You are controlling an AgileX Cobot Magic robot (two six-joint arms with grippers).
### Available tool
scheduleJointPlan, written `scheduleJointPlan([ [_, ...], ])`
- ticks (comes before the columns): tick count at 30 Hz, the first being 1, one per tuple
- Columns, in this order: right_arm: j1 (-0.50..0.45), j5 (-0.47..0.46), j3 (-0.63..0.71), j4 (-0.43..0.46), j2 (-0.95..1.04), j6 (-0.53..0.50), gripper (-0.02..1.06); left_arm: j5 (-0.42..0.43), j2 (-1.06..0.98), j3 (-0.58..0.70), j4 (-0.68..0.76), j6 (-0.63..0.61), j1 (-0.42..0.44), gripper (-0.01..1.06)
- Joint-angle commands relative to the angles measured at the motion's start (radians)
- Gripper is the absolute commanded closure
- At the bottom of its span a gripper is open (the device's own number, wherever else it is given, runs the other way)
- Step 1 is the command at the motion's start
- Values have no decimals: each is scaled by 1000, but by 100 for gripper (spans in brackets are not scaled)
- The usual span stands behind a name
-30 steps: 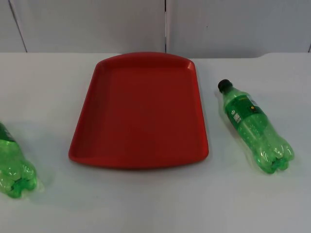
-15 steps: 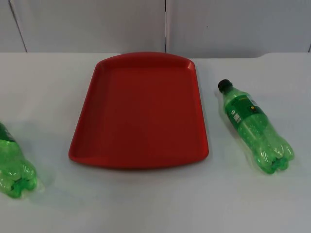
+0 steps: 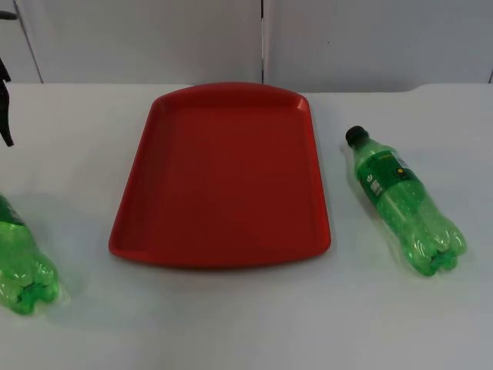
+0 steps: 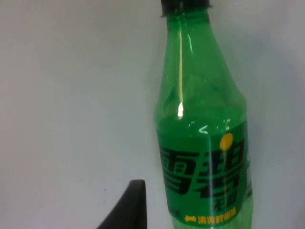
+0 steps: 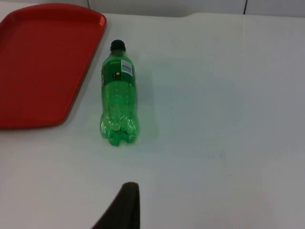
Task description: Place the bottle upright on the tray.
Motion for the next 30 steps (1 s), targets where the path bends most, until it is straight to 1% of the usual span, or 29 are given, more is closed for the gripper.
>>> scheduleJointPlan([
  [1,-1,-4,2,2,-3,3,-1,-32,-3,-5,18,-35,-2,0],
  [3,-1,-4,2,2,-3,3,-1,-36,2,-5,72,-80,-2,0],
  [5,-1,-4,2,2,-3,3,-1,-36,6,-5,82,-87,-2,0],
  [11,-1,-4,2,2,-3,3,-1,-25,51,-1,52,-76,-12,0],
  [19,-1,-4,2,2,-3,3,-1,-60,125,-1,45,-76,-22,0],
  [23,-1,-4,2,2,-3,3,-1,-65,154,8,67,-76,-22,0],
  [26,-1,-4,2,2,-3,3,-1,-122,164,39,52,-77,-22,0],
  [27,-1,-4,2,2,-3,3,-1,-122,164,39,52,-77,-22,0],
  [30,-1,-4,2,2,-3,3,-1,-161,167,50,41,-77,-22,0],
])
